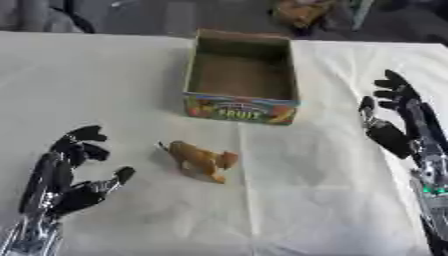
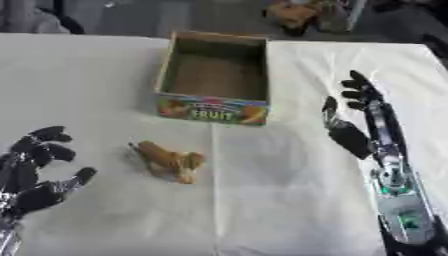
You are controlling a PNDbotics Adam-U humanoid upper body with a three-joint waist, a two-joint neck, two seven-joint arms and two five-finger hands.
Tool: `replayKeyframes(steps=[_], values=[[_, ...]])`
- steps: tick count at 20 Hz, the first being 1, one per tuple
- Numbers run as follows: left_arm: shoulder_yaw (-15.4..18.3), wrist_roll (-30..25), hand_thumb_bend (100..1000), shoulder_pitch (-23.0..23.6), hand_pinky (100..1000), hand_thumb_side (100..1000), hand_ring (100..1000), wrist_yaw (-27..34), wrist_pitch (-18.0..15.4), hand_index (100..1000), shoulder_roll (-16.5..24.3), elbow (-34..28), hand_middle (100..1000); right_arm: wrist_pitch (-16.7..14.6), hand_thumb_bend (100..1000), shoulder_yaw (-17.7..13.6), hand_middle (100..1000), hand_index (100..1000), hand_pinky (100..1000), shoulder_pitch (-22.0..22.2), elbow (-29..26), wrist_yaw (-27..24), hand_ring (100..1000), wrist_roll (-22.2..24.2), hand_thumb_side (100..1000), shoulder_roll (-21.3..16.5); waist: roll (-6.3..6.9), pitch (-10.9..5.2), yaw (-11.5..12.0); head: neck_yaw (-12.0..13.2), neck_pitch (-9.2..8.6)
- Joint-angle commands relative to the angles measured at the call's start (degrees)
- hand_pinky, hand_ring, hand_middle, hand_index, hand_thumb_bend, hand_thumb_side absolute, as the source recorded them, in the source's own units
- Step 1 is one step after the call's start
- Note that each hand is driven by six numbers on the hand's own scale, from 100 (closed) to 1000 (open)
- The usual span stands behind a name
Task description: Pick up objects on the table and place them in the box.
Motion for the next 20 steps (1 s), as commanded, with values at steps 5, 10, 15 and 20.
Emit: replayKeyframes(steps=[5,10,15,20], values=[[0.45,-0.27,709,-1.18,602,100,566,-0.71,-0.18,778,1.31,-1.47,640,0.09,100,-0.28,837,1000,809,-0.42,-1.09,-0.41,835,-0.14,425,-0.64,0.19,-0.57,-0.13,-0.15,0.34],[0.29,-1.11,715,-2.04,610,100,590,-1.11,-0.2,761,2.27,-1.86,680,0.12,100,-0.23,837,1000,810,-0.41,-1.1,-0.37,835,-0.11,425,-0.66,0.26,-0.63,-0.2,-0.17,0.34],[-0.19,-2.14,725,-3.83,619,100,614,-2.32,-0.15,758,4.03,-2.63,706,0.12,100,-0.2,837,1000,810,-0.38,-1.13,-0.35,836,-0.07,423,-0.74,0.38,-0.73,-0.27,-0.09,0.34],[-1.96,-3.67,729,-7.19,621,100,622,-5.44,0.2,761,7.11,-4.1,708,0.06,100,-0.11,837,1000,810,-0.34,-1.11,-0.35,836,0.06,420,-0.85,0.53,-0.93,-0.48,0.09,0.34]])
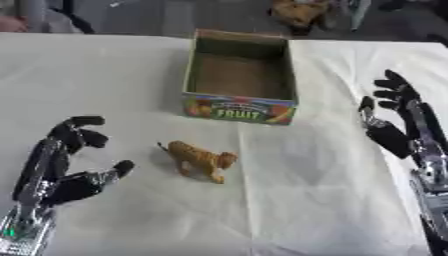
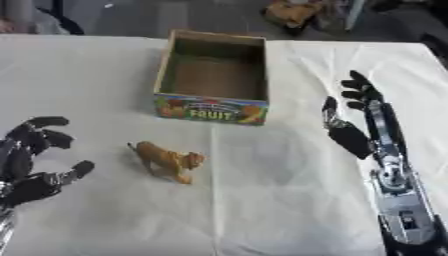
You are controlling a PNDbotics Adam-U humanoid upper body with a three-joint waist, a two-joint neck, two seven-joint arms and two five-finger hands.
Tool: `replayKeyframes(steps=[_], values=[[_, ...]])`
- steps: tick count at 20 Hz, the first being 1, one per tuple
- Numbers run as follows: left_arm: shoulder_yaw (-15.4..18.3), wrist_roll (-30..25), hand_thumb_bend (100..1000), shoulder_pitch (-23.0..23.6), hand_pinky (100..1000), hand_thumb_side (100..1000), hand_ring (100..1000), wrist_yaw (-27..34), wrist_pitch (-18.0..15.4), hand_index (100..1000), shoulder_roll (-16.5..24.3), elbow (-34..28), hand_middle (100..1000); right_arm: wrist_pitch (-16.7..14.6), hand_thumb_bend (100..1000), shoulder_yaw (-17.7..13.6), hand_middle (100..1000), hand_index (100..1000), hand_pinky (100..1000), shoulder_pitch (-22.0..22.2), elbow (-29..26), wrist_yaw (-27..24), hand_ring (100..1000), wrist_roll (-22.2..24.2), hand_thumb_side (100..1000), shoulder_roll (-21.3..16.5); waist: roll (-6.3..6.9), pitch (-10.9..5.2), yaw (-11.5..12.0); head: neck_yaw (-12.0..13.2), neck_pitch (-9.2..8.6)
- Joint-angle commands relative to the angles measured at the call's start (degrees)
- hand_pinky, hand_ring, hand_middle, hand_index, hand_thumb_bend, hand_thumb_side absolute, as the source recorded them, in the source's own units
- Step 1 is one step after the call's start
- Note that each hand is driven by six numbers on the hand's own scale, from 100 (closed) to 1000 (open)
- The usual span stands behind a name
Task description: Pick up objects on the table and place them in the box.
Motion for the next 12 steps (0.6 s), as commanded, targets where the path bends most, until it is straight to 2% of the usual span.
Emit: replayKeyframes(steps=[1,12], values=[[-1.52,-1.64,732,-3.27,623,100,623,-2.49,0.3,761,3.55,-2.05,707,0.05,100,-0.11,837,1000,810,-0.36,-1.1,-0.35,836,0.07,420,-0.86,0.21,-0.76,-0.14,0.09,0.34],[-9.85,-8.36,736,-14.29,629,100,630,-10.65,1.88,774,6.44,0.5,707,-0.06,100,0.24,837,1000,811,-0.51,-1.32,-0.61,837,0.29,409,-0.92,0.05,-1.01,-1.11,0.75,0.34]])
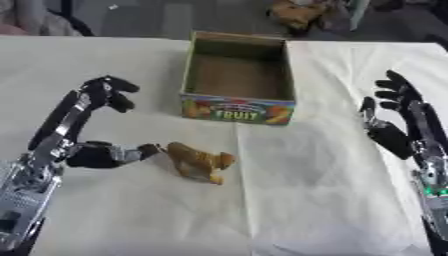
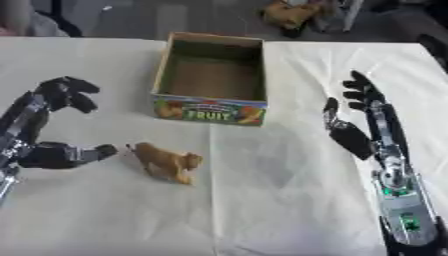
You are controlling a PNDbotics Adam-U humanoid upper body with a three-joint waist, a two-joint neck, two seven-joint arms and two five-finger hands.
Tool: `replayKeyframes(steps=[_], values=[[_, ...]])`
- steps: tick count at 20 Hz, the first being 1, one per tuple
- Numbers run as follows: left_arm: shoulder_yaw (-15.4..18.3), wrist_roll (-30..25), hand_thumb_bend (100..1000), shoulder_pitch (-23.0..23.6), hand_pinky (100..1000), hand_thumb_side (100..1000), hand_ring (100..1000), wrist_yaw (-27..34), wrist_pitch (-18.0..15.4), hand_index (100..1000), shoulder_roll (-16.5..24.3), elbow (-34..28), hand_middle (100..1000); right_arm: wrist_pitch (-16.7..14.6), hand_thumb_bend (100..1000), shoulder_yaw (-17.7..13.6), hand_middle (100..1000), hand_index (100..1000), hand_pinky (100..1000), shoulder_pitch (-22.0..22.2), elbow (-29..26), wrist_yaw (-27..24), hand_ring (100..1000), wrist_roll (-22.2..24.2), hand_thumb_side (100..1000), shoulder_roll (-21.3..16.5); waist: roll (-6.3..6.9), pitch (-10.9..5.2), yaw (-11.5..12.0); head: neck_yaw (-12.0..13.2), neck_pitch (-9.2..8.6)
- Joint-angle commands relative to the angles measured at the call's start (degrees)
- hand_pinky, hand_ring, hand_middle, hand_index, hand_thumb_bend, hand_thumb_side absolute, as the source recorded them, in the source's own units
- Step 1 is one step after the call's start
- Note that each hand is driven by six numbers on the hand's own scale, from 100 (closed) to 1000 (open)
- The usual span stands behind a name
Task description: Pick up objects on the table and place them in the box.
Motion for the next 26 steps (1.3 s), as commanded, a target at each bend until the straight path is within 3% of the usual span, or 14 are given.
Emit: replayKeyframes(steps=[1,14,26], values=[[-2.3,-2.48,736,-3.08,629,100,629,-2.3,-0.16,774,1.59,0.69,706,-0.07,100,-0.07,837,1000,811,-0.51,-1.31,-0.42,837,0.19,409,-0.92,0.04,-0.79,-0.3,0.39,0.34],[-8.8,-11.45,767,-12.0,626,100,624,-11.88,-5.3,770,-0.94,10.29,693,-0.16,100,0.3,837,1000,810,-0.76,-1.41,-0.56,838,0.52,406,-0.89,0.17,-0.93,-1.89,1.23,0.34],[-9.46,-15.1,745,-13.33,620,100,612,-15.06,-8.94,743,-3.38,15.66,662,-0.13,100,0.27,835,1000,809,-0.62,-1.38,-0.81,838,0.52,419,-0.75,0.41,-1.14,-2.64,1.33,0.34]])
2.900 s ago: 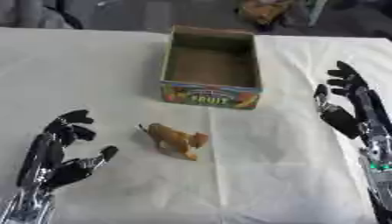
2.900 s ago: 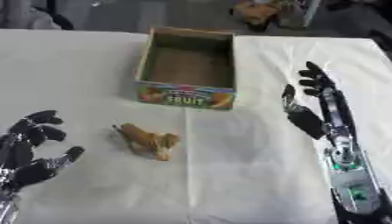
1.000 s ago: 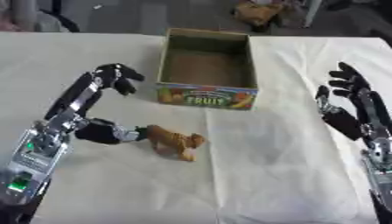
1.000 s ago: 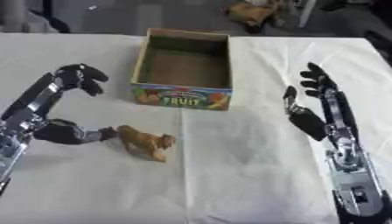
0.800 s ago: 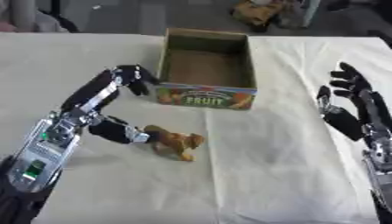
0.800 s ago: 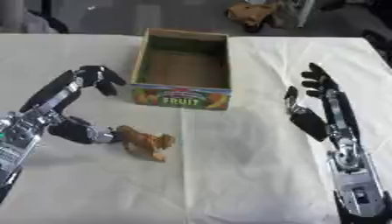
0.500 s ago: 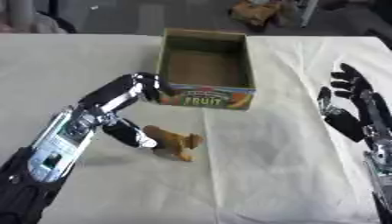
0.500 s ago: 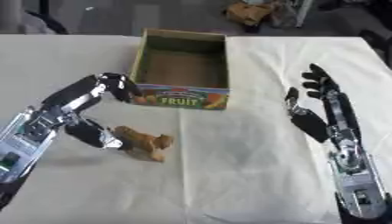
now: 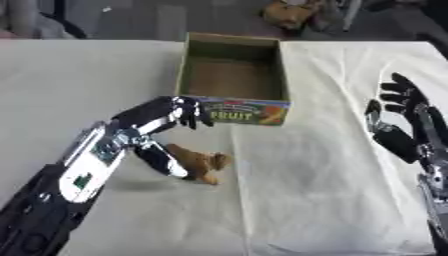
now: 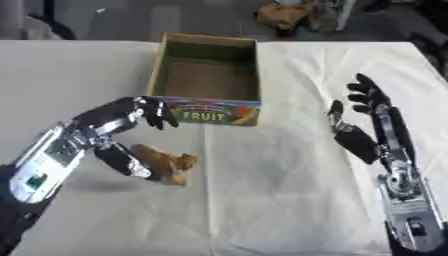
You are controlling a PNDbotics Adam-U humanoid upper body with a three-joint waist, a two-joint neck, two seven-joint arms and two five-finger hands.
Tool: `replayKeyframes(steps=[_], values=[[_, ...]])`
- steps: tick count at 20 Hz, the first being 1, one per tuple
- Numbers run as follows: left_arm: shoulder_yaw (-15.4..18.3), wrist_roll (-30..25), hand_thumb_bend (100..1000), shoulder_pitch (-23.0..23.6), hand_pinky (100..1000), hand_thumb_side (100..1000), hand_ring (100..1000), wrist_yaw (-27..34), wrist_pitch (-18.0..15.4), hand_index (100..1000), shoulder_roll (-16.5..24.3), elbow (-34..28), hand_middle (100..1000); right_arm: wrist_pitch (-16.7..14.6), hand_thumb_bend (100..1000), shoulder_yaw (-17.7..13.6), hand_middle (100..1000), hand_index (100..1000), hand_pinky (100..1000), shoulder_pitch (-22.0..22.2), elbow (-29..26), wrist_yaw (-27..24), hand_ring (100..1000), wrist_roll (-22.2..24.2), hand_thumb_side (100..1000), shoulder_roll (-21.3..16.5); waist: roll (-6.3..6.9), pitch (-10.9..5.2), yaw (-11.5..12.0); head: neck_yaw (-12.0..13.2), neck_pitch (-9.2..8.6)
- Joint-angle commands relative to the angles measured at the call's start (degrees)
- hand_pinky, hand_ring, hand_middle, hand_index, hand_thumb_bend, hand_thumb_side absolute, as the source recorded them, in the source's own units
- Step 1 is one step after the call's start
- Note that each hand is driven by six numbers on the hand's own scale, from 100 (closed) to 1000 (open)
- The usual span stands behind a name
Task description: Pick up objects on the table and place them in the box.
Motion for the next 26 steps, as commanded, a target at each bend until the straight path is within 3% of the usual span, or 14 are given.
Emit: replayKeyframes(steps=[1,19,26], values=[[0.11,-1.33,742,-0.92,620,100,610,-0.28,-0.69,740,0.27,0.01,661,-0.07,100,-0.11,835,1000,809,-0.56,-1.35,-0.5,838,0.12,419,-0.74,0.08,-0.85,-0.14,0.0,0.34],[0.1,-2.66,701,-0.46,580,100,559,-3.71,-1.83,701,-0.4,4.24,609,-0.06,100,-0.07,834,1000,808,-0.44,-1.29,-0.62,840,0.1,433,-0.68,0.11,-0.82,-0.27,-0.25,0.34],[0.34,-1.58,599,-0.28,519,106,504,-4.4,-1.8,657,-0.78,5.71,551,-0.04,100,-0.07,833,1000,808,-0.43,-1.27,-0.63,840,0.09,440,-0.66,0.15,-0.8,-0.32,-0.34,0.34]])
